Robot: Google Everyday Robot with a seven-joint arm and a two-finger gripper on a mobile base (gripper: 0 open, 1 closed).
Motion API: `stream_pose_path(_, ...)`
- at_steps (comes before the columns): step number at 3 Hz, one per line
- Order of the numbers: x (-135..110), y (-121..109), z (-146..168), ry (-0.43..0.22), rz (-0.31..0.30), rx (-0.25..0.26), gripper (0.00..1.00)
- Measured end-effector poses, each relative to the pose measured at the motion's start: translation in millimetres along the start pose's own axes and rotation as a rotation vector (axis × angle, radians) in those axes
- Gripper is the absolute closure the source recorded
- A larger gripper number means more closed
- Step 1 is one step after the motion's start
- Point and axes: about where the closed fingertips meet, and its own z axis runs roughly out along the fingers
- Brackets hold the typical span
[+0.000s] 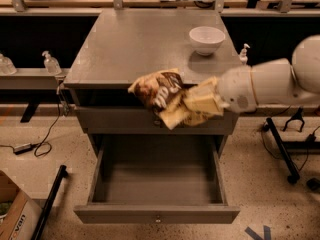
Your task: Place brown chip bag into middle drawer
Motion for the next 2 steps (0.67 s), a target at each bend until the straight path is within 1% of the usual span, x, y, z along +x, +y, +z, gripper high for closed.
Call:
stream_pose_path(1,51.8,23.7,-12.4,0.056,0.122,-0.037,1.00)
stream_pose_path(2,54.0,25.7,-12.0,0.059,0.126,-0.041,1.00)
